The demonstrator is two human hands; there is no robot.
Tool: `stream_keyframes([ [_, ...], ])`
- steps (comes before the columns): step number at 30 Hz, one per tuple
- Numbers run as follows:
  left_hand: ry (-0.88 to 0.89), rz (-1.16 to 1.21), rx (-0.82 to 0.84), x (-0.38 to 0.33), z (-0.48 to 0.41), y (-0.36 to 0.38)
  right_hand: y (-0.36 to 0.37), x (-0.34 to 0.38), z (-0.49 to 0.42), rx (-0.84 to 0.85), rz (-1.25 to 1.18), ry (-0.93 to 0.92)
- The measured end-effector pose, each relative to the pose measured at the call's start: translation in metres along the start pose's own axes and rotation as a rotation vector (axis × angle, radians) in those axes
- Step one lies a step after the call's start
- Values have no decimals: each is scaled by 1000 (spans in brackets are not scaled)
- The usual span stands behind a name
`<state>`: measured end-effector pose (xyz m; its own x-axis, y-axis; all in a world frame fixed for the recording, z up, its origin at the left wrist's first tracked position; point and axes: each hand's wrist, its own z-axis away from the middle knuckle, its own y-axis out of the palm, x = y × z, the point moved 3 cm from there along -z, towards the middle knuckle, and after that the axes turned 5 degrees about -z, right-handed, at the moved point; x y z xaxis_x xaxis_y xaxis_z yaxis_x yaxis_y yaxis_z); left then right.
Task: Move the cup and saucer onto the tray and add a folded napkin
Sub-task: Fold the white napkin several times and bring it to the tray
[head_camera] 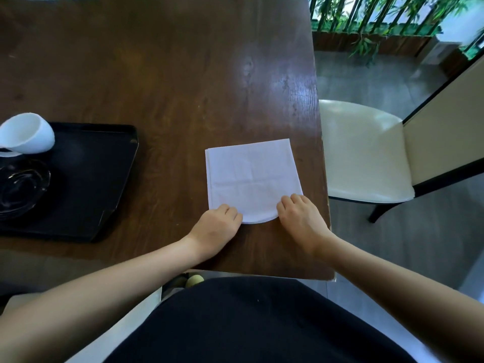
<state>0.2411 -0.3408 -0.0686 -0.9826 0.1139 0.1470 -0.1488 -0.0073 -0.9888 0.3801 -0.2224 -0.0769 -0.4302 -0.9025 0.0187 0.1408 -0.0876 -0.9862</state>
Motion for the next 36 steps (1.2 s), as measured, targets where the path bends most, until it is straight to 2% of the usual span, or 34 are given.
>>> stream_keyframes([
  [4, -203, 79, -42, -3, -9, -6, -2, -6, -2, -183, -159, 55],
  [7, -356, 179, -81, 1, -17, -12, 0, -9, 3, -249, -142, 39],
  [12, -375, 186, -45, 6, -18, -3, -3, -27, -5, -220, -185, 45],
  [14, -345, 188, -37, 11, -15, 2, -5, -37, -14, -164, -314, 84],
  [16, -338, 292, -50, 20, -12, 5, -9, -49, -23, -128, -480, 128],
  [19, -462, 538, -87, 45, -11, 5, -18, -70, -34, -103, -769, 202],
  [25, -603, 844, -189, 96, -33, 3, -31, -92, -65, -203, -1097, 351],
  [30, -732, 969, -261, 121, -61, 8, -32, -93, -97, -312, -1069, 478],
  [36, -818, 834, -203, 137, -81, 28, -20, -86, -126, -371, -1002, 652],
])
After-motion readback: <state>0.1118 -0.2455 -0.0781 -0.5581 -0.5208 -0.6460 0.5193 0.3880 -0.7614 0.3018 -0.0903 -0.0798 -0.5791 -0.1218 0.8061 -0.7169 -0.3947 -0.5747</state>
